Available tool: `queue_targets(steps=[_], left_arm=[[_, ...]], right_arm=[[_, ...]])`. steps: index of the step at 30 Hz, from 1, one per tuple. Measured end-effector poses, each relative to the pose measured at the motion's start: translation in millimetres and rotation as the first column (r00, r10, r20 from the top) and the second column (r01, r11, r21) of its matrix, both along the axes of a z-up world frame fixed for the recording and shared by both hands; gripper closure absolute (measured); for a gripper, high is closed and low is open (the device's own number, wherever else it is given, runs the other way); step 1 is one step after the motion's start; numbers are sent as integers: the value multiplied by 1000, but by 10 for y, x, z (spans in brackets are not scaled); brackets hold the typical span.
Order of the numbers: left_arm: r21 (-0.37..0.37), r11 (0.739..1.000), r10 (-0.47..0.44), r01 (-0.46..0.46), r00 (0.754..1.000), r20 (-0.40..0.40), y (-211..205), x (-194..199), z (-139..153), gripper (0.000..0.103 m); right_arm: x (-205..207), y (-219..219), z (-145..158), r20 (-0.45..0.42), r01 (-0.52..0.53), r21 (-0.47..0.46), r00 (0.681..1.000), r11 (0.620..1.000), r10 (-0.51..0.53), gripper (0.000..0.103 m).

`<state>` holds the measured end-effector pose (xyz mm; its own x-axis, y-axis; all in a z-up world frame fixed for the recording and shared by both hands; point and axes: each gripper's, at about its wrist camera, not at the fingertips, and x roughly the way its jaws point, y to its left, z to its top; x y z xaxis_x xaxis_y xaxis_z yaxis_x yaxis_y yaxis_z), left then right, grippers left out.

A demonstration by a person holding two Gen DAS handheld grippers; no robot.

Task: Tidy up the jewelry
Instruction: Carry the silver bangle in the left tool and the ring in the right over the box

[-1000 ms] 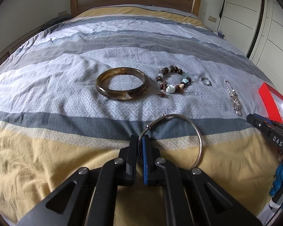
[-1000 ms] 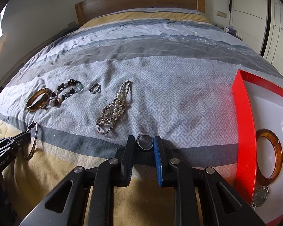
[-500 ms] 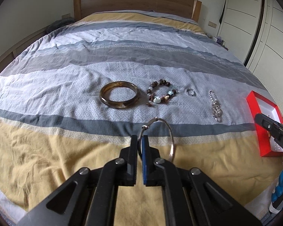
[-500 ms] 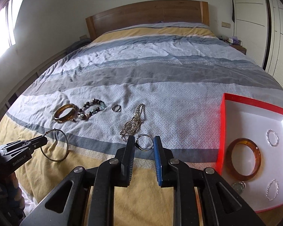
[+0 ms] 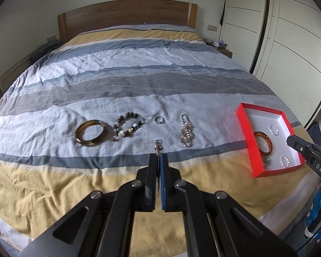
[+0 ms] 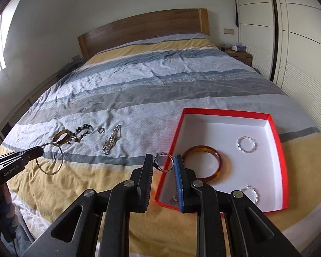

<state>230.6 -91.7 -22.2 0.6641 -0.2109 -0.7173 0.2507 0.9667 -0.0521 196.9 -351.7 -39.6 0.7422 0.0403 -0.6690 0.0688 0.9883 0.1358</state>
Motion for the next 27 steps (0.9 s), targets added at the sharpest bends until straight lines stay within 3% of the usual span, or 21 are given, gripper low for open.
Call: queue_targets(steps=[7, 13, 20, 27], left_arm=[[-10, 989, -145, 146, 989, 34, -663, -20, 281, 101], [-78, 955, -284, 286, 958, 28, -1396, 93, 367, 101], [-120, 922, -373, 369, 928, -15, -2236, 441, 121, 101], [-85, 930, -363, 358, 930, -56, -2541, 775, -290, 101]], right_arm=[[-145, -494, 57, 3, 65, -3, 998, 998, -65, 84], [35, -924, -16, -41, 64, -28, 997, 998, -65, 84], [432, -1325, -190, -98, 57, -36, 993, 998, -60, 83], [760, -1452, -498, -187, 12, -31, 982, 999, -17, 83]])
